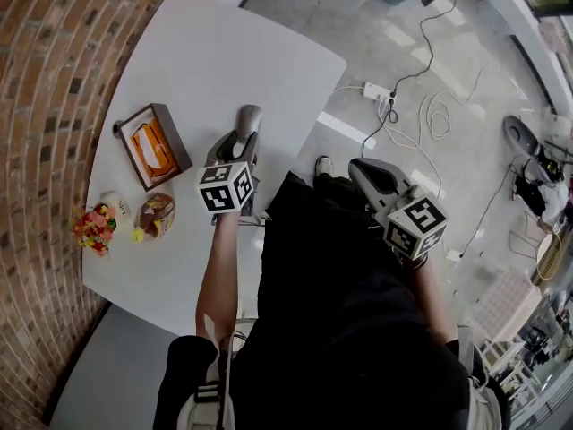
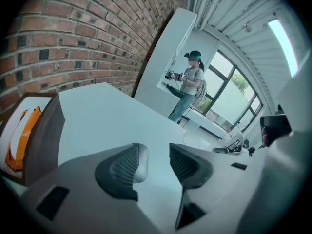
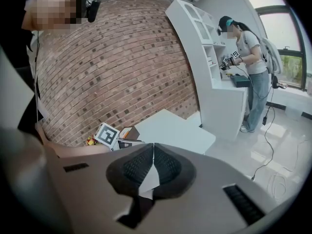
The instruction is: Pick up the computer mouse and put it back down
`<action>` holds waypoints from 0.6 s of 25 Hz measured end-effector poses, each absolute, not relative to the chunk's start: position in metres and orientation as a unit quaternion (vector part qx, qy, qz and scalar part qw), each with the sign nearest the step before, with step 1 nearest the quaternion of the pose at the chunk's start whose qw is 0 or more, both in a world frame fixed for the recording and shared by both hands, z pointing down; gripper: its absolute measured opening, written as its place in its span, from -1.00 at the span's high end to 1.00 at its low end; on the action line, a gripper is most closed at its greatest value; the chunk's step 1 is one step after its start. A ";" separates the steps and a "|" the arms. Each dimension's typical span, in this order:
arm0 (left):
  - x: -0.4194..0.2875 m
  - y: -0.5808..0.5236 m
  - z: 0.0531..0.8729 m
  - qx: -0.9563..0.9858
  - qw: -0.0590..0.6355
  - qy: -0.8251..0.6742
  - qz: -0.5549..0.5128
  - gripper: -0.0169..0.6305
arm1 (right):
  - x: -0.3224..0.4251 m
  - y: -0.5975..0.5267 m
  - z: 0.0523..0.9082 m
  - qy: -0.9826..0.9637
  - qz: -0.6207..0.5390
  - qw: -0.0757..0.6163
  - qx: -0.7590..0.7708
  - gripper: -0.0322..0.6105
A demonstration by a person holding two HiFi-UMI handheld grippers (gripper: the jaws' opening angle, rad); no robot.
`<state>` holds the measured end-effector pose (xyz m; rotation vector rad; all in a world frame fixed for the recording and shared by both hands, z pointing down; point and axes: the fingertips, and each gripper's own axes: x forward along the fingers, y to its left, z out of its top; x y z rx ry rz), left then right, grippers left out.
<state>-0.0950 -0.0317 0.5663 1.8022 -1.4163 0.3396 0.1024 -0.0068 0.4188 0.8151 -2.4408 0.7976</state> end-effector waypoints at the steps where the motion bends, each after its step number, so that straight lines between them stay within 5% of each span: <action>1: -0.096 -0.034 0.572 0.711 0.397 -0.562 0.148 0.34 | 0.104 -0.007 0.420 -0.881 0.290 0.222 0.300 0.84; 15: -0.091 -0.045 0.634 0.697 0.409 -0.530 0.256 0.01 | 0.128 0.004 0.429 -0.852 0.321 0.226 0.347 0.84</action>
